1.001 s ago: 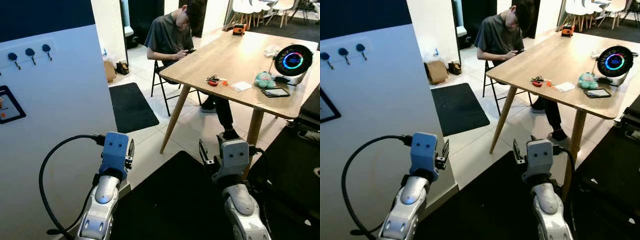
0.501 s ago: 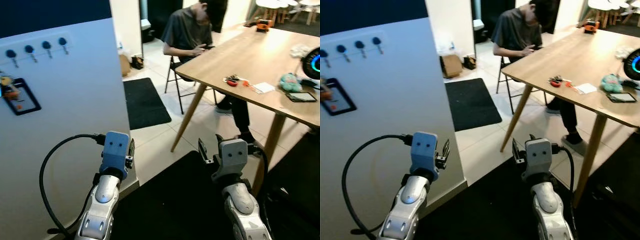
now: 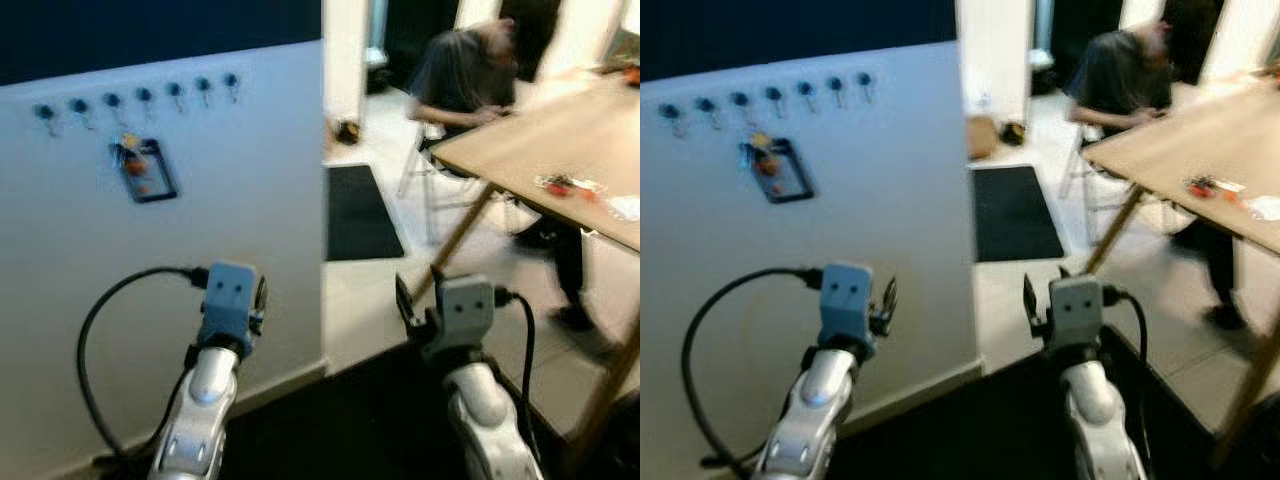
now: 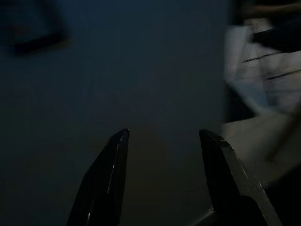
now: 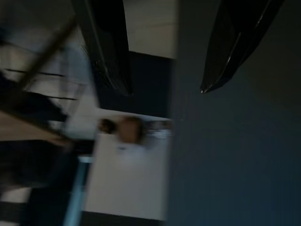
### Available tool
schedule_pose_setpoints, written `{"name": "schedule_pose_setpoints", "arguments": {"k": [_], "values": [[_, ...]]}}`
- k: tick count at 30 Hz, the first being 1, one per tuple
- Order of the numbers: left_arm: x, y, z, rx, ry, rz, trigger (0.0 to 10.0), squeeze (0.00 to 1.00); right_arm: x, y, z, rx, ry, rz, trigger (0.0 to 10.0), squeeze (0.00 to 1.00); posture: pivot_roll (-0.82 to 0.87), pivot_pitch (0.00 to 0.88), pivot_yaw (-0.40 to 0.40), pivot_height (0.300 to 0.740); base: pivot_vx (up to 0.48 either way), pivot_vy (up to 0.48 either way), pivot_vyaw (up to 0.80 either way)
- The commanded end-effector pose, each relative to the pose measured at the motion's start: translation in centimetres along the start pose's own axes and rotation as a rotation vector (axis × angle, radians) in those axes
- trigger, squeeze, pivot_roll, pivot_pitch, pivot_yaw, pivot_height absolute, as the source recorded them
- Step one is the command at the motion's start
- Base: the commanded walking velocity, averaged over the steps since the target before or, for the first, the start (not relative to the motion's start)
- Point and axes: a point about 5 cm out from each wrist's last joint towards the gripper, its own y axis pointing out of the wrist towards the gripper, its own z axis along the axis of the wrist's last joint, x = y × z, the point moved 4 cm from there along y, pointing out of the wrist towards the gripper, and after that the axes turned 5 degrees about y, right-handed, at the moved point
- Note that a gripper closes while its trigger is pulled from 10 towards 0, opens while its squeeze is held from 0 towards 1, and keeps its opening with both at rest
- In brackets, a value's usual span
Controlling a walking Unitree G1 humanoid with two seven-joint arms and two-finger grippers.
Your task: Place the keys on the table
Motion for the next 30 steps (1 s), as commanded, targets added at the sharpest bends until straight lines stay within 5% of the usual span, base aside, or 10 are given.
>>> {"name": "schedule_pose_setpoints", "arguments": {"k": [1, 30], "values": [[0.07, -0.21, -0.63, -0.024, 0.009, -0.005, 10.0, 0.0, 0.02, -0.34, -0.6, -0.023, 0.0, -0.002, 10.0, 0.0, 0.0, 0.165, 0.047, 0.74, 0.0, 0.0, 0.8], [0.03, -0.12, -0.64, -0.027, 0.011, -0.006, 10.0, 0.0, 0.03, -0.22, -0.58, -0.02, 0.0, -0.012, 10.0, 0.0, 0.0, 0.167, 0.051, 0.74, 0.0, 0.0, 0.8]]}}
